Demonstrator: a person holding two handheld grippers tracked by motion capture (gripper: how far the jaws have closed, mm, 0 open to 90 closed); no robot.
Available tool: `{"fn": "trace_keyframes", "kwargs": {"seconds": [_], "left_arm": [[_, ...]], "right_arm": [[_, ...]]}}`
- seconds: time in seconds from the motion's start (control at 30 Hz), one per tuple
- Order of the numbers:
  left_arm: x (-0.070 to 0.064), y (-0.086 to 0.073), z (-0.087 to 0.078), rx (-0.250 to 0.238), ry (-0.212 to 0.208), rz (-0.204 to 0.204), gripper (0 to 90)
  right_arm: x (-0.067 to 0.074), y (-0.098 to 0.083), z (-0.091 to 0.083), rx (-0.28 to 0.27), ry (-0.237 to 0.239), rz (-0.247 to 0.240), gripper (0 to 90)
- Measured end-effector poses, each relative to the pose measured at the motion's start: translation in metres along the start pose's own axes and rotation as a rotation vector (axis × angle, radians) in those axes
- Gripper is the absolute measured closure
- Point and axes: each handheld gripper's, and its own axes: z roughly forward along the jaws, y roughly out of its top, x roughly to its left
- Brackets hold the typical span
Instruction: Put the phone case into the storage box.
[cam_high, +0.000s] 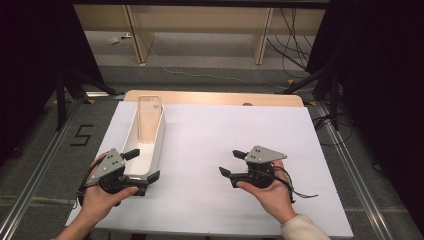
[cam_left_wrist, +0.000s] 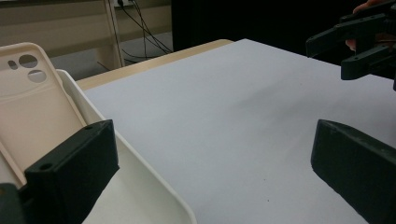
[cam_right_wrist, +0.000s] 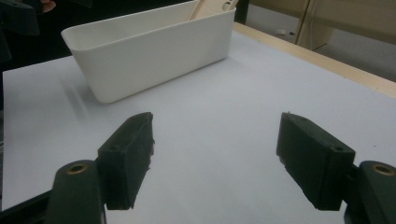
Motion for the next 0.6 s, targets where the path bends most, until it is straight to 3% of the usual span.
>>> {"fn": "trace_keyframes", "kwargs": {"seconds": [0.3, 0.37, 0.43, 0.6], "left_arm": [[0.0, -0.003, -0.002, -0.001, 0.0, -0.002, 0.0], [0.0, -0.003, -0.002, -0.001, 0.002, -0.005, 0.0], [0.0, -0.004, -0.002, -0.006, -0.003, -0.007, 0.0], [0.0, -0.004, -0.004, -0.001, 0.003, -0.003, 0.0]], "right_arm": [[-0.002, -0.003, -0.009, -0.009, -0.031, -0.006, 27.9], [-0.002, -0.004, -0.011, -0.018, -0.016, 0.013, 27.8], [-0.004, -0.005, -0.015, -0.017, -0.039, -0.003, 27.7], [-0.007, -0.008, -0.021, -0.024, -0.05, 0.01, 27.4]]}}
